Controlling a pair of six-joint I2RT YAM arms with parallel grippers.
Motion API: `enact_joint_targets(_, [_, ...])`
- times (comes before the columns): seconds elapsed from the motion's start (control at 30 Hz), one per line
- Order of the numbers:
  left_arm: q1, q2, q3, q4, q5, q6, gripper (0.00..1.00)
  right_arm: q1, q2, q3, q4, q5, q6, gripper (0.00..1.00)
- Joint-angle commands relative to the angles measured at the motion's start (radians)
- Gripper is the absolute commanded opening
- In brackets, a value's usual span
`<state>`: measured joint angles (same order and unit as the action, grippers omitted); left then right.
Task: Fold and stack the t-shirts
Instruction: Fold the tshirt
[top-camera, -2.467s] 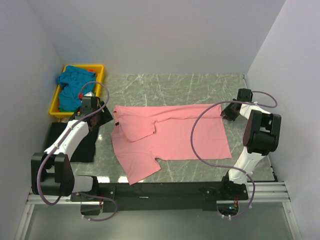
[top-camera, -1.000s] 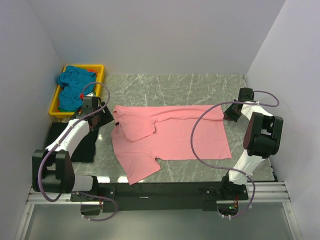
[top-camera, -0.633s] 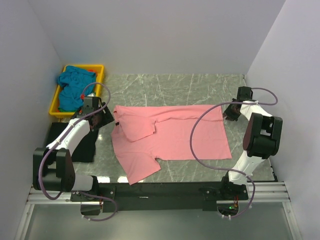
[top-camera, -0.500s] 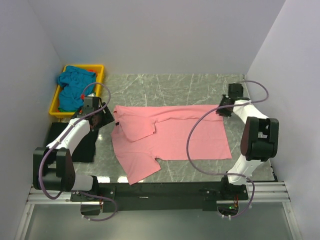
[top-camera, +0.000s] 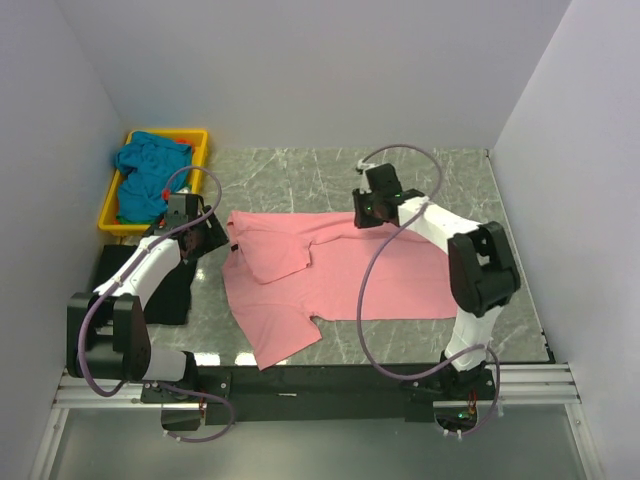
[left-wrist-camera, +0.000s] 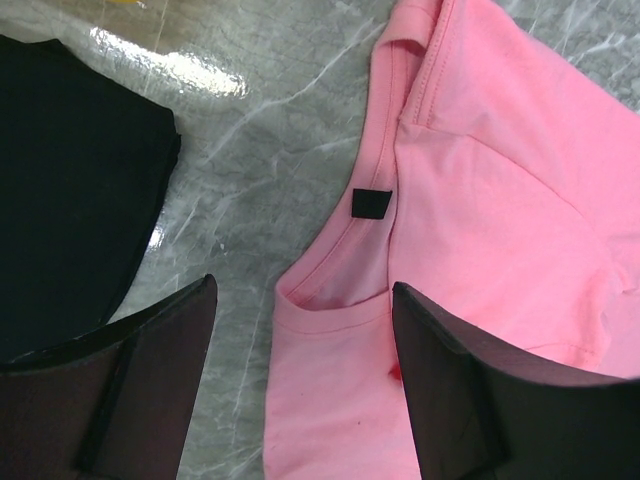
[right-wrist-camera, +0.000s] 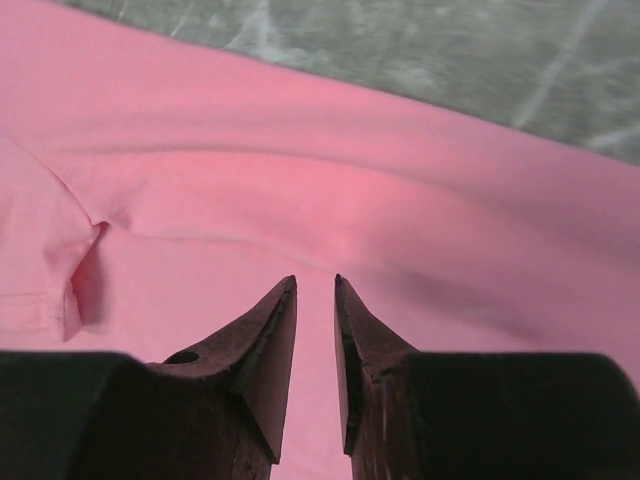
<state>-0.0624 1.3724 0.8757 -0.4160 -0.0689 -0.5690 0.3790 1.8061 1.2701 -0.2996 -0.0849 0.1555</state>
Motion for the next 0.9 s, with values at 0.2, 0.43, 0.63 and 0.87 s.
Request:
enact_joint_targets(0.2, [-0.005, 0.004, 0.036, 0.006, 0.001, 0.011, 0.76, 0.087, 0.147, 0.156, -0.058, -0.059, -0.181, 0.31])
enact_joint_targets(0.43, [-0.004, 0.008, 0.037, 0.005, 0.007, 0.011, 0.76, 0.120, 0.212, 0.216, -0.095, -0.019, -0.237, 0.32])
enact_joint_targets(0.63, [-0.004, 0.013, 0.039, 0.003, 0.007, 0.014, 0.76, 0.135, 0.248, 0.261, -0.134, -0.010, -0.257, 0.32])
enact_joint_targets(0.87, [-0.004, 0.013, 0.037, 0.003, 0.009, 0.014, 0.77, 0.147, 0.289, 0.310, -0.177, -0.009, -0.275, 0.31])
